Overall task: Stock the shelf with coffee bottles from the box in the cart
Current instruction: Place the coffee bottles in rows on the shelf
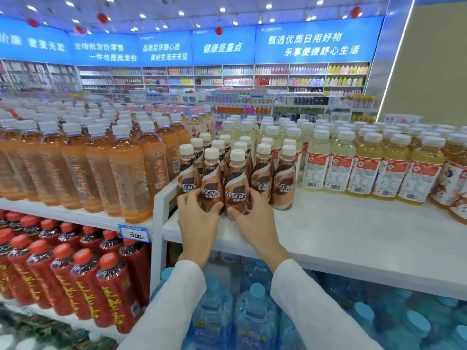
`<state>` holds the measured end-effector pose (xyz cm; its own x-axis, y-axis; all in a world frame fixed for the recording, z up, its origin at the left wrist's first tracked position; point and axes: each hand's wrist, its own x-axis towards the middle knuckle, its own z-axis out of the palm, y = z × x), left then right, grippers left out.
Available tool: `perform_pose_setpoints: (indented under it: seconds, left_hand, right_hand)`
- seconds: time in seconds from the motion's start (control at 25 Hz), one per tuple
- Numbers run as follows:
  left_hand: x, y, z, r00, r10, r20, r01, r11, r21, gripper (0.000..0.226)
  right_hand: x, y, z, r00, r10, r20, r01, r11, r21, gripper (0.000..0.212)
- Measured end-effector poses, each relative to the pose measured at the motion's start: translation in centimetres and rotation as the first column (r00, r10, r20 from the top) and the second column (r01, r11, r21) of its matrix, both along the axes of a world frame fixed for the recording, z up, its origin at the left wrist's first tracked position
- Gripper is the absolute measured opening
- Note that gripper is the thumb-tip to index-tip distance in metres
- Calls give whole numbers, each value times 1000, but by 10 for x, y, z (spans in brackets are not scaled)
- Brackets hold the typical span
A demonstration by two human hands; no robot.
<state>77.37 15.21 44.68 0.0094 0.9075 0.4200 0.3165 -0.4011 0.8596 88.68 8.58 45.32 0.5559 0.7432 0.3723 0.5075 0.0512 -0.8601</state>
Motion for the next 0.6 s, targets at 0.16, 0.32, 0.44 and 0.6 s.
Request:
perform_pose_setpoints:
  seconds: [0.16, 0.32, 0.44, 0.6]
  left_hand:
    - [5, 3, -5, 1000, 12, 9, -12, 1000, 18, 56]
    - [6, 4, -6, 999, 16, 28, -16, 1000, 6, 55]
    - [7, 4, -6, 999, 18, 29, -19, 1000, 11, 54]
    - [7, 5, -5, 1000, 18, 21, -18, 1000, 10, 54]
  right_hand:
    - [-3, 9, -2, 999, -33, 40, 34, 999, -22, 60]
    - [-3, 13, -1, 995, -65, 74, 68, 997, -32, 61]
    - [-3, 14, -3, 995, -67, 77, 70, 997, -42, 62]
    - [-3, 16, -3, 992, -77, 100, 84, 994, -66, 66]
